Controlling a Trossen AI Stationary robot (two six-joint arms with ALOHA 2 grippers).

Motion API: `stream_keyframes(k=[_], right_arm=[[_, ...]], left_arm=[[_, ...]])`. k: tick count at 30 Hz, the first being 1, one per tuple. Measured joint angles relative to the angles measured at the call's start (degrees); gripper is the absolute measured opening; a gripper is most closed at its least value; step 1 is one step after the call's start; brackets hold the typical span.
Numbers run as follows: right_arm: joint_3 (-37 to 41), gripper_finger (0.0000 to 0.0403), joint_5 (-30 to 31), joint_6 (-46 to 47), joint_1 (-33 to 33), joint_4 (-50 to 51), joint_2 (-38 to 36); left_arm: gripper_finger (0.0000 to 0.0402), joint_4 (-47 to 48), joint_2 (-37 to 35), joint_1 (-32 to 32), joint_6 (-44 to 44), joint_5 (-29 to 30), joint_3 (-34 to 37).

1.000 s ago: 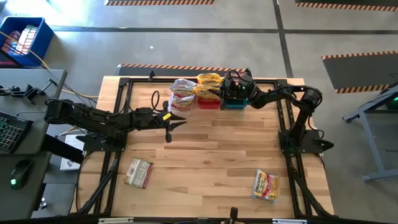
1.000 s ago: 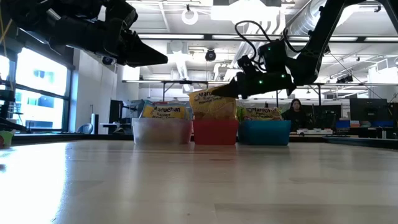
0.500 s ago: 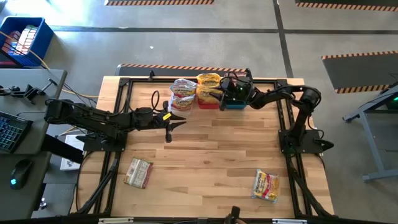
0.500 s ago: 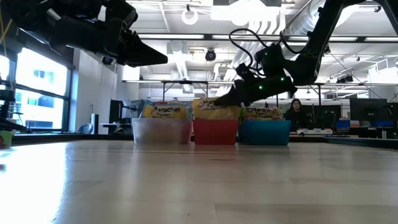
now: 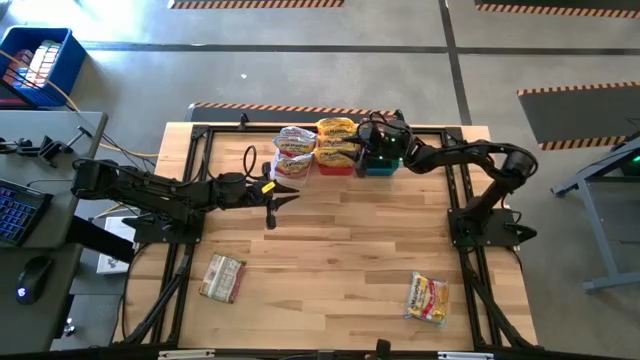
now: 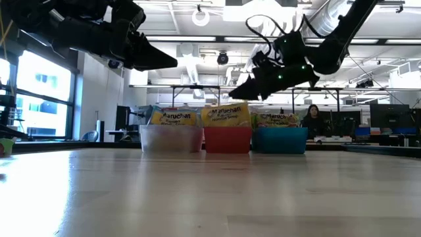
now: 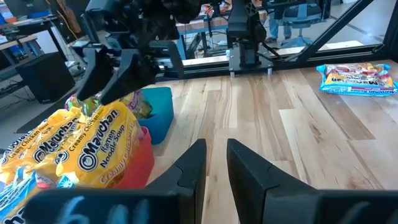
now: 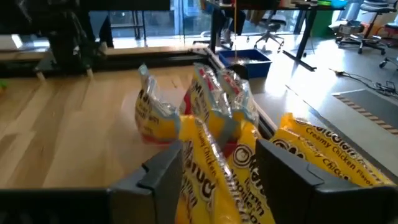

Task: Sort Maruchan noodles
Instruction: Put the yellow noodle pack into the red bin

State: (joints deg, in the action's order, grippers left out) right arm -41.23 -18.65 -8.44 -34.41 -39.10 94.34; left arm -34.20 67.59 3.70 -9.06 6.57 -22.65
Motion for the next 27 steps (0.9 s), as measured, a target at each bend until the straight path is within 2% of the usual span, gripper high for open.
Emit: stream_keyframes(k=[4, 12, 14, 19, 27], right_arm=[[0.00, 0.0149, 0.03, -0.67, 0.06, 5.28, -1.02], [0.02, 0.0025, 2.16, -0.54, 0.06, 11.07, -0.52], [0.02, 0.0009, 2.18, -0.27, 0.06, 11.41, -0.52], [0.02, 0.0038, 2.19, 1.75, 0.06, 12.10, -0.52], [0.02, 0.0135, 1.99, 2.72, 0.06, 12.25, -0.49]], left_arm=[[0.0053, -0.02, 0.00, 0.00, 0.02, 0.00, 0.00], [0.0053, -0.14, 0.00, 0.00, 0.02, 0.00, 0.00], [0.0053, -0.21, 0.00, 0.00, 0.02, 0.02, 0.00], [0.0053, -0.21, 0.00, 0.00, 0.04, 0.00, 0.00], [0.0053, -0.19, 0.00, 0.00, 1.51, 0.00, 0.00]])
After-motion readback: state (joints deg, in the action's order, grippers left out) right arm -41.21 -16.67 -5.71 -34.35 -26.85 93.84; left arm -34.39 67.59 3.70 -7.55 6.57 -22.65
